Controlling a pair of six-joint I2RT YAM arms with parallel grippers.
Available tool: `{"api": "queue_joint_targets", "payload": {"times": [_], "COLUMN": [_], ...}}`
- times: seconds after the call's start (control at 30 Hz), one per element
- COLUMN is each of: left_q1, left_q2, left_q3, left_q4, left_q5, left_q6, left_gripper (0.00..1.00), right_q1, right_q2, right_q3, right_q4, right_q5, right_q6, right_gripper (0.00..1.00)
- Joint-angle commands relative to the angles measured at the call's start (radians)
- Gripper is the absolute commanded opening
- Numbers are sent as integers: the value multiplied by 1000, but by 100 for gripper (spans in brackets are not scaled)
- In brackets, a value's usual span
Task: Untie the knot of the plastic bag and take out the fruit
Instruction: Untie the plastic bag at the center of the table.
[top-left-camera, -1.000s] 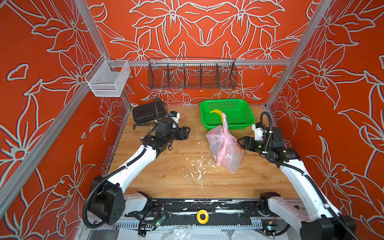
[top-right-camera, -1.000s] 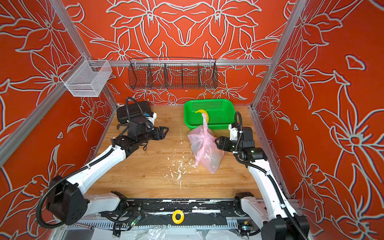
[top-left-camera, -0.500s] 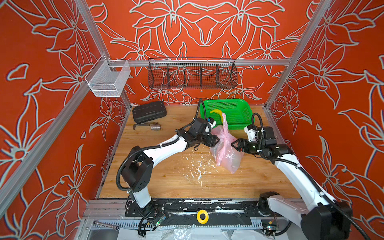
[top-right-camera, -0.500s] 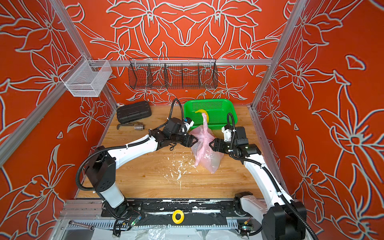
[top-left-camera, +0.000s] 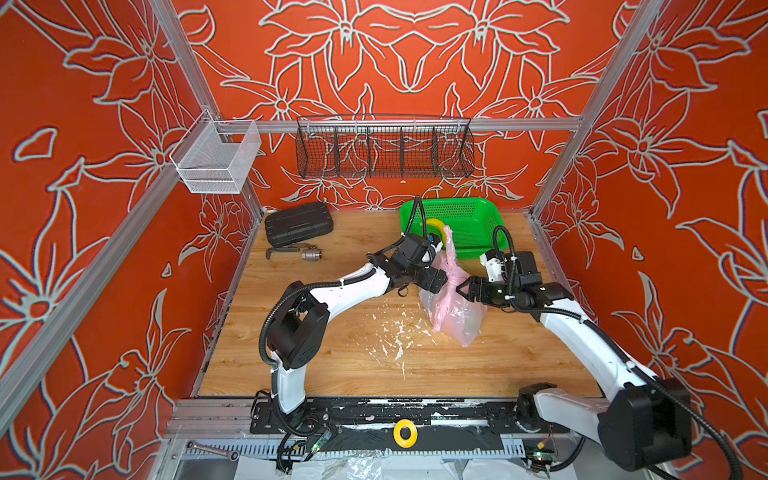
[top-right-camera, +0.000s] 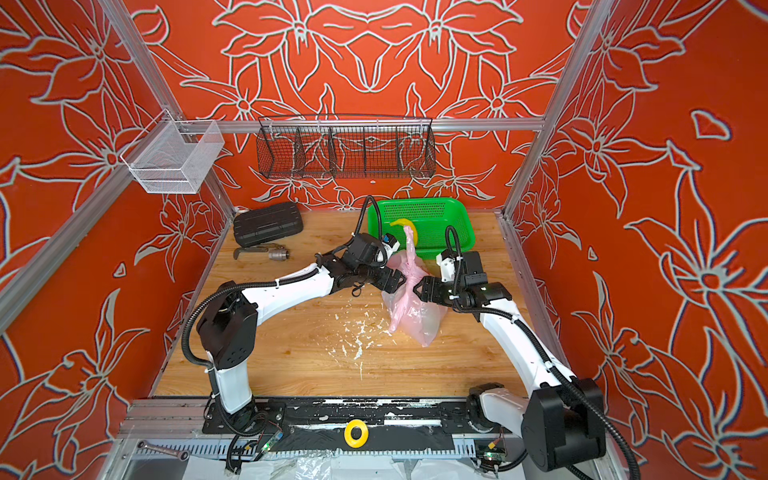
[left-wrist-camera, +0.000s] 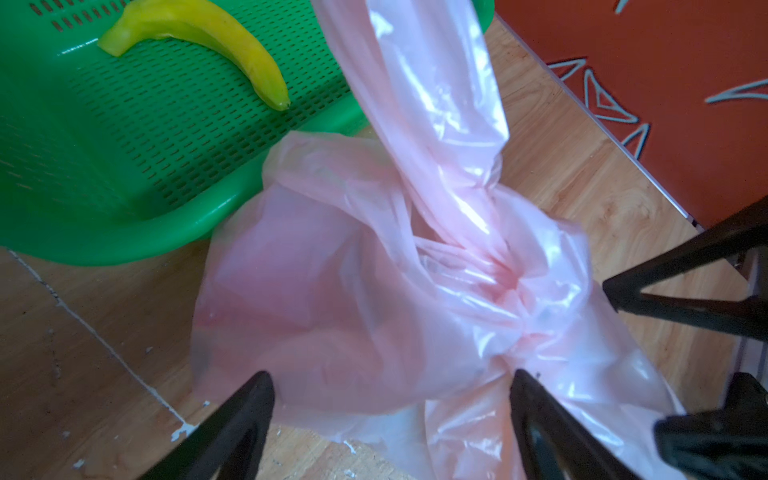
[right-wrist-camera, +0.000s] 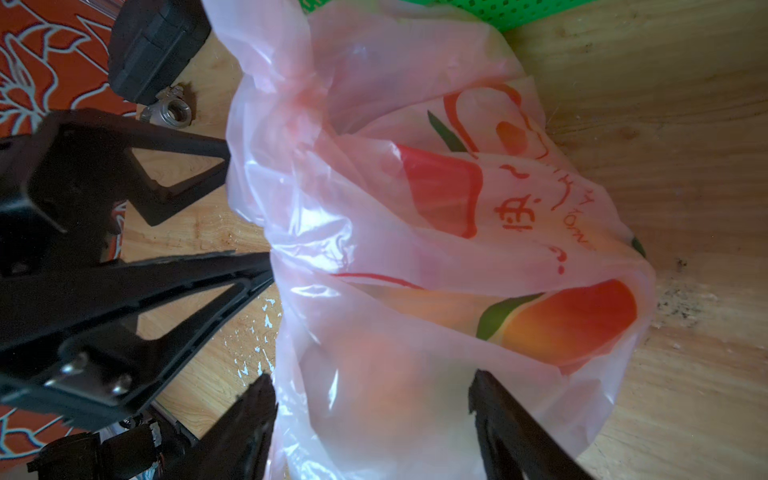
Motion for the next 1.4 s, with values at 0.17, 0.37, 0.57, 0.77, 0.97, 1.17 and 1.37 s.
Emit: {"api": "queue_joint_targets", "payload": {"times": [0.17, 0.37, 0.57, 0.77, 0.97, 1.17, 1.37], "left_q1": [1, 1, 1, 3, 21, 62, 109], "left_q2": [130, 134, 124, 95, 41, -2, -42], "left_q3": [154, 151, 152, 130, 70, 23, -29], "left_q4": [-78, -73, -97, -100, -79, -69, -58], "left_q5": [41, 72, 40, -2, -84, -87, -84], "left_q6": [55, 50, 47, 36, 7, -33, -79], "left_gripper": [72, 41, 17, 0, 0, 0, 0], "right_q1": [17, 21, 21, 17, 2, -26, -49], "right_q2": [73, 84, 78, 53, -48, -145, -220], "right_q3": [19, 6, -28, -68, -156, -213, -255], "right_q4": [39, 77, 144, 177, 203, 180, 157], "right_q5": [-7, 8, 19, 62, 164, 251, 325], "right_q6": [-1, 9, 28, 55, 85, 107, 133], "right_gripper": [61, 36, 7, 0, 0, 0, 0]}}
